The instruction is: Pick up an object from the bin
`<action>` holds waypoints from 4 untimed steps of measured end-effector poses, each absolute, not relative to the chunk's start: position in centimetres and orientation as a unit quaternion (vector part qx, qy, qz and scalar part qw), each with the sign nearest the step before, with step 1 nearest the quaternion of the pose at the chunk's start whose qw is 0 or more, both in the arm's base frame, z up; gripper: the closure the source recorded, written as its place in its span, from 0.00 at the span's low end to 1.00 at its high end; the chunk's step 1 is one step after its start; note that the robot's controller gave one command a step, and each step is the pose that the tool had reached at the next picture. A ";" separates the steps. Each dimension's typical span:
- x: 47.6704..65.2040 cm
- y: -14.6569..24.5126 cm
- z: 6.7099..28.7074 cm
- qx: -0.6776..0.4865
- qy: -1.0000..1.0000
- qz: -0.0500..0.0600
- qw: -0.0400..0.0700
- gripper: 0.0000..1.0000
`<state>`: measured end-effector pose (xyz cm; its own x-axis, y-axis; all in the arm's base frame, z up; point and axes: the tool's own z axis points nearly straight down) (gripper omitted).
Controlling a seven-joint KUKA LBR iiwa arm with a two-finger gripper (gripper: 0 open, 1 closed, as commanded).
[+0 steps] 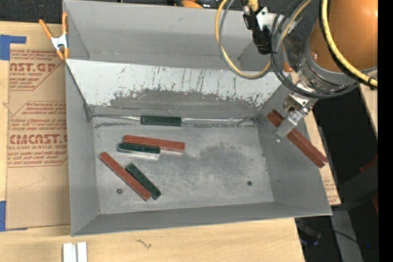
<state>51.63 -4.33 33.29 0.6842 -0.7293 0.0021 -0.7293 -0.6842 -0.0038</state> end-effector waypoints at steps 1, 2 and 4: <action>51.6 -4.3 32.9 -0.918 0.397 0.001 0.001 1.00; 55.1 -9.1 39.1 -0.940 0.340 -0.002 0.001 1.00; 54.2 -5.7 25.3 -0.962 0.272 0.002 0.001 1.00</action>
Offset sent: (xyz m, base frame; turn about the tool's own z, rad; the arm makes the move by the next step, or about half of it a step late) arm 0.0000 0.0000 0.0000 0.0000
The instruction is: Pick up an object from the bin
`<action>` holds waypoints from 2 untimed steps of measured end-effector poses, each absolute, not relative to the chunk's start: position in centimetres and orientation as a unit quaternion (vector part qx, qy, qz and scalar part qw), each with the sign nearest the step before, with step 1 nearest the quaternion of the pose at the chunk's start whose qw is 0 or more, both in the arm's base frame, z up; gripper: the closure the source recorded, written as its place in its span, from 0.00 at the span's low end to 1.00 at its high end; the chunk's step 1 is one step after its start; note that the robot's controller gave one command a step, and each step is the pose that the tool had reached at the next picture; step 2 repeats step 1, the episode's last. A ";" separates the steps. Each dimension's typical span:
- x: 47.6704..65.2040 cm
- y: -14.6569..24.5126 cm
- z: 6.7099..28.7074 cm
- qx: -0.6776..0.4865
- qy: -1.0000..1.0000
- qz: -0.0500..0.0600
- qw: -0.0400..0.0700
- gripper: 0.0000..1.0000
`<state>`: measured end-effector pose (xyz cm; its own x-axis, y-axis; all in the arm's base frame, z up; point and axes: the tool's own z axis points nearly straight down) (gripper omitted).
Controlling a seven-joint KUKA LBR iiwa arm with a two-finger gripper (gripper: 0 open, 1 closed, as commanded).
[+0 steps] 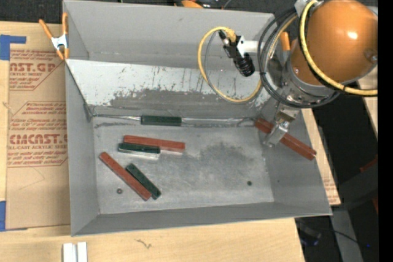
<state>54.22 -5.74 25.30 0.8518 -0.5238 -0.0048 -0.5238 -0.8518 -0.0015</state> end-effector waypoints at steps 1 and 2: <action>49.5 -5.5 24.6 -0.966 0.258 0.003 0.001 1.00; 49.5 -5.5 24.6 -0.966 0.258 0.003 0.001 1.00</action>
Offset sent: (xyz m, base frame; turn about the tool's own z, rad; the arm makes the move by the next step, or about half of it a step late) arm -0.0451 0.0007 -0.0054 -0.0287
